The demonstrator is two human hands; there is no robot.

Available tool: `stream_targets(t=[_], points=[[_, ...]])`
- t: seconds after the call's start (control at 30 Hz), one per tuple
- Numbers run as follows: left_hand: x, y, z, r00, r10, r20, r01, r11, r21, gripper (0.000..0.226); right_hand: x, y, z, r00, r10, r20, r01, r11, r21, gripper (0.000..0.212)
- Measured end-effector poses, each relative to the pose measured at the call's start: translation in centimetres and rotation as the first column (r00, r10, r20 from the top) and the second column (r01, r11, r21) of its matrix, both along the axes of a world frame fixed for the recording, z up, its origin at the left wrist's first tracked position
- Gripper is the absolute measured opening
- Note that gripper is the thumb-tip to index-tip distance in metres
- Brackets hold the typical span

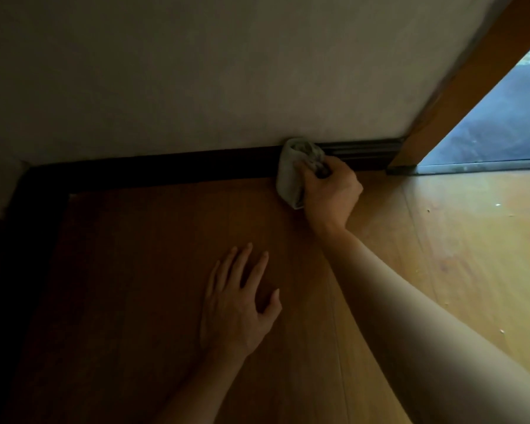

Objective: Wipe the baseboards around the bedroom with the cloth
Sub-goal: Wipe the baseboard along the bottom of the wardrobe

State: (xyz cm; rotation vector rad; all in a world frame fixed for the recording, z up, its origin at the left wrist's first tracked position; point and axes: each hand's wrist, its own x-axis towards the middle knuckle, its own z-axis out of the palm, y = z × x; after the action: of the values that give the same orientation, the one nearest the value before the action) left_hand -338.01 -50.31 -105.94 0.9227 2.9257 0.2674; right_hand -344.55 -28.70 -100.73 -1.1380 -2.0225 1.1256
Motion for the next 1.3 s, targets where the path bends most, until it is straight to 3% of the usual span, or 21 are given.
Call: stream_targets(t=[0.1,0.23,0.33,0.6,0.83,1.03,1.3], points=[[0.0,0.0,-0.1,1.000,-0.003,-0.005,0.003,1.000,-0.017,0.067,-0.1,-0.6,0.0,0.998,-0.067,0.002,0.067,0.997,-0.041,0.025],[-0.1,0.2,0.0,1.000,0.003,-0.007,-0.003,0.999,-0.050,0.068,-1.7,-3.0,0.5,0.995,0.094,-0.009,-0.095,0.993,-0.071,0.026],[-0.2,0.1,-0.1,1.000,0.001,-0.008,-0.002,1.000,-0.024,0.067,-1.5,-2.2,0.4,0.993,0.119,0.008,-0.119,0.992,-0.036,0.024],[0.1,0.1,-0.2,1.000,-0.004,-0.008,0.004,1.000,0.024,0.066,1.9,3.8,-0.1,0.999,-0.002,0.038,0.000,0.999,0.046,0.025],[0.0,0.2,0.0,1.000,0.000,0.001,0.000,1.000,-0.001,0.066,3.0,5.4,-0.2,0.984,-0.168,0.050,0.168,0.986,0.009,0.026],[0.0,0.2,-0.2,1.000,-0.007,-0.015,0.007,1.000,-0.006,0.066,3.4,6.3,-0.4,0.991,-0.120,0.056,0.118,0.993,0.030,0.029],[0.0,0.2,0.0,1.000,-0.002,-0.003,0.002,1.000,-0.003,0.067,4.2,5.8,-1.1,0.972,-0.234,0.039,0.234,0.972,-0.013,0.029]])
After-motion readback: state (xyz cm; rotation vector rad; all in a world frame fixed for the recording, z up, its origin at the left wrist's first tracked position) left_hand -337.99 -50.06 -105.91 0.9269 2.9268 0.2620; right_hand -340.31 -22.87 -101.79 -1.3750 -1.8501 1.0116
